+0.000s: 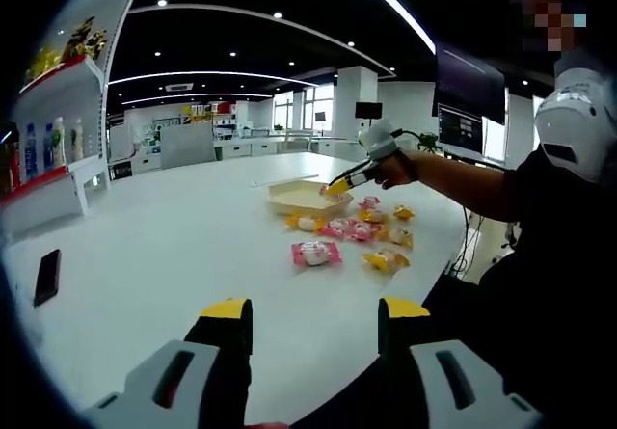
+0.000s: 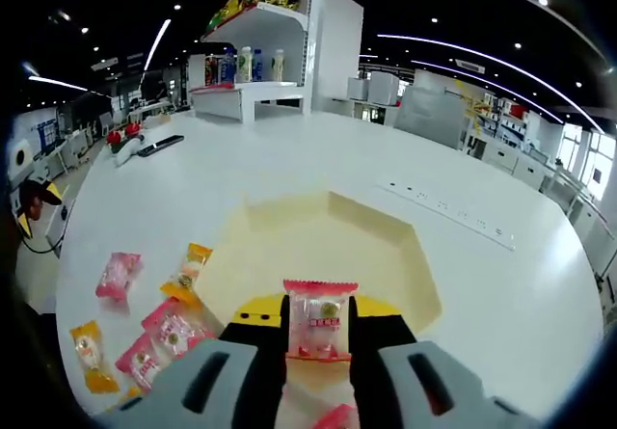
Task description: Pick up the marshmallows scattered on the table and place them into the bowl on the table
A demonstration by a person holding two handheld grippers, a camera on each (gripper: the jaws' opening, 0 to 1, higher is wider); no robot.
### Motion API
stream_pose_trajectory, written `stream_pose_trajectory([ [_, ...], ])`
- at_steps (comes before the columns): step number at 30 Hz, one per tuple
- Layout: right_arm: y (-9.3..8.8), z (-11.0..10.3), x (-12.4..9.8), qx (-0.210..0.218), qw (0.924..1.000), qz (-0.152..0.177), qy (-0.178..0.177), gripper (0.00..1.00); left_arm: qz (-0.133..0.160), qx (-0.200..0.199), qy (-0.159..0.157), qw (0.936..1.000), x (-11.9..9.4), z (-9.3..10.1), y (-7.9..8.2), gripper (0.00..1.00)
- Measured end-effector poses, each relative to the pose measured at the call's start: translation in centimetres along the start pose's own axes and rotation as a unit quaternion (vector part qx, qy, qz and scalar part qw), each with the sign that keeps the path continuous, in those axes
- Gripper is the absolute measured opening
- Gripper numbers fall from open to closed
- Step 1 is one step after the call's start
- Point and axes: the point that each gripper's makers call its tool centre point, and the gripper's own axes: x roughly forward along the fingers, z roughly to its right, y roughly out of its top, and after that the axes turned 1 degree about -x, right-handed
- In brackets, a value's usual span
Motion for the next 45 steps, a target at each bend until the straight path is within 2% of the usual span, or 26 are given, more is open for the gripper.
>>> stream_pose_trajectory([
  [18, 0.2, -0.1, -2.5, 0.002, 0.9998, 0.018, -0.003, 0.26, 0.002, 0.009, -0.006, 0.9999, 0.2, 0.9, 0.5, 0.52],
  [26, -0.1, 0.1, -3.6, 0.005, 0.9996, 0.026, -0.001, 0.28, 0.0, 0.014, -0.011, 0.9998, 0.9, 1.4, 0.9, 0.52],
  [34, 0.5, 0.5, -5.0, 0.007, 0.9988, 0.049, -0.004, 0.28, -0.004, 0.017, -0.015, 0.9997, 1.5, 1.4, 1.2, 0.52],
  [45, 0.2, 0.6, -6.3, 0.008, 0.9984, 0.057, 0.001, 0.3, -0.01, 0.013, -0.018, 0.9997, 2.2, 1.4, 0.9, 0.53],
])
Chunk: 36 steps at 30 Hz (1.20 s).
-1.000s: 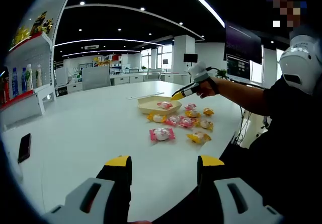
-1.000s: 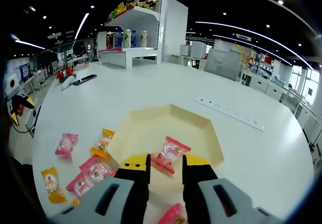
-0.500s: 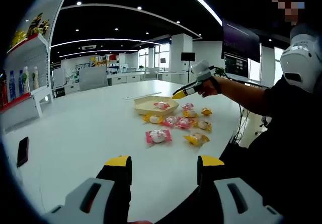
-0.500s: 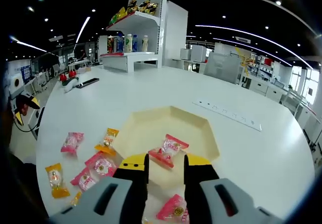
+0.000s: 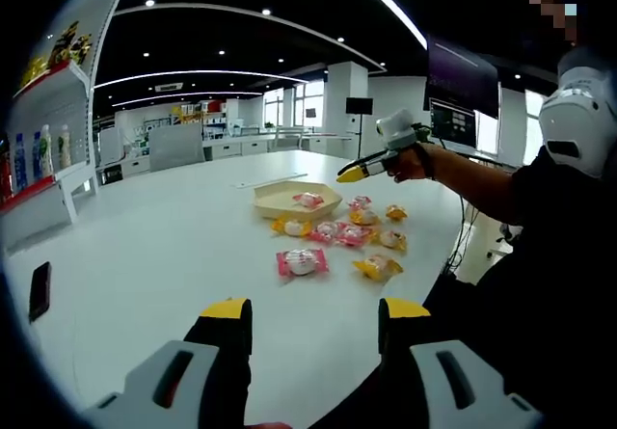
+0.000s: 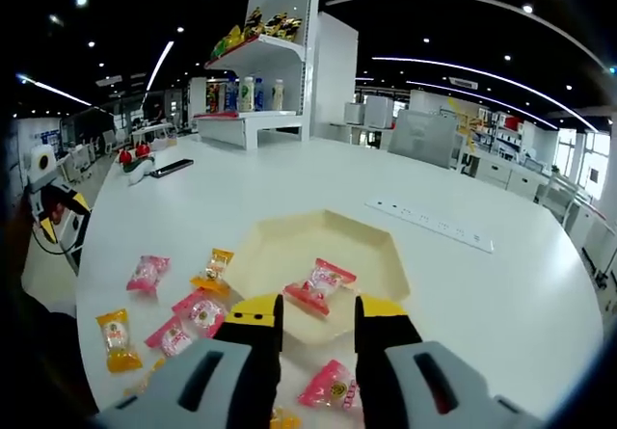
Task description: Pick up the marshmallows scattered on the table and place them into the bowl on the table
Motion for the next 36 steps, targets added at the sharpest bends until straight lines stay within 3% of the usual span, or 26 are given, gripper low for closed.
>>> stream_pose_trajectory([
  [36, 0.3, 0.5, -5.8, 0.005, 0.9988, 0.045, -0.016, 0.31, -0.009, 0.0, -0.008, 0.9999, 1.7, 0.3, 0.1, 0.54],
])
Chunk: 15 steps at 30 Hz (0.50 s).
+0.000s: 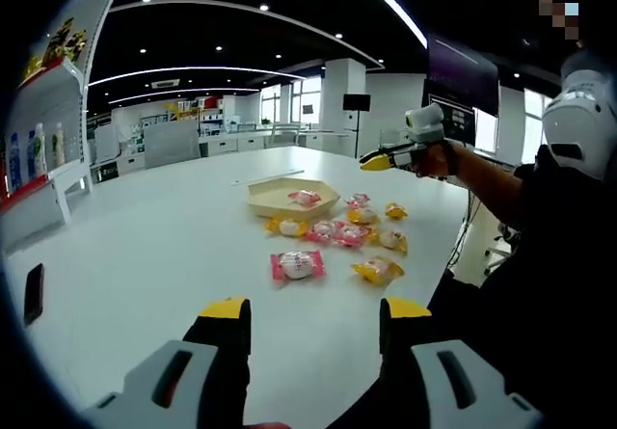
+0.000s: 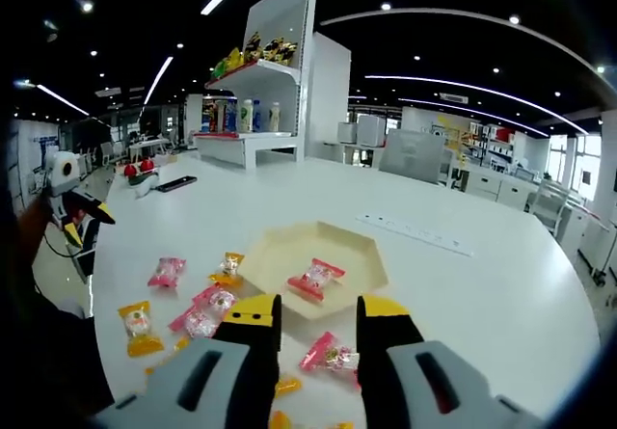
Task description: Pick up the marshmallows scattered on the table and place them into the bowl on the table
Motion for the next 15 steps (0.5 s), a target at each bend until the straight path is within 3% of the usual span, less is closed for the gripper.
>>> stream_pose_trajectory([
  [15, 0.1, -0.6, -2.1, -0.006, 0.9999, 0.009, -0.001, 0.31, 0.0, 0.004, 0.0, 1.0, 0.2, -0.2, 0.4, 0.54],
])
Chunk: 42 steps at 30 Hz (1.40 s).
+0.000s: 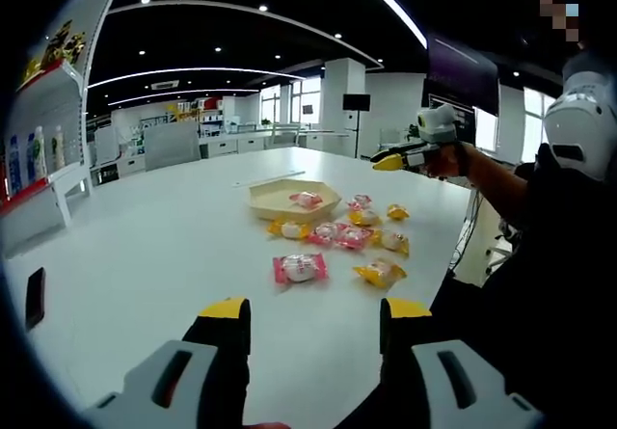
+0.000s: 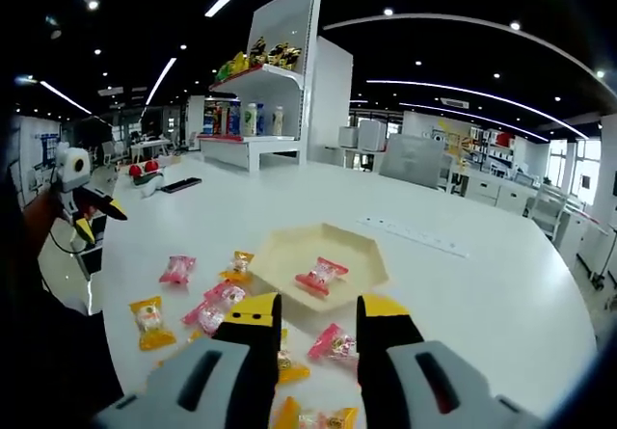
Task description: Pick up the marshmallows scattered on the table and place them into the bowl on the table
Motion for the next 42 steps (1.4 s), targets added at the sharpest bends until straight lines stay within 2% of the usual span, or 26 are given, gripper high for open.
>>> stream_pose_trajectory([
  [17, 0.0, -1.5, -2.6, -0.001, 0.9999, 0.014, 0.0, 0.31, 0.001, 0.004, -0.008, 1.0, 0.7, 0.0, 0.3, 0.54],
  [34, -0.6, -2.8, -4.5, 0.017, 0.9994, 0.029, 0.0, 0.31, 0.005, 0.004, -0.008, 0.9999, 0.8, -0.2, 0.3, 0.54],
  [42, -0.8, -2.8, -5.3, 0.024, 0.999, 0.038, -0.006, 0.31, 0.006, 0.0, -0.01, 0.9999, 1.0, -0.3, 0.0, 0.55],
])
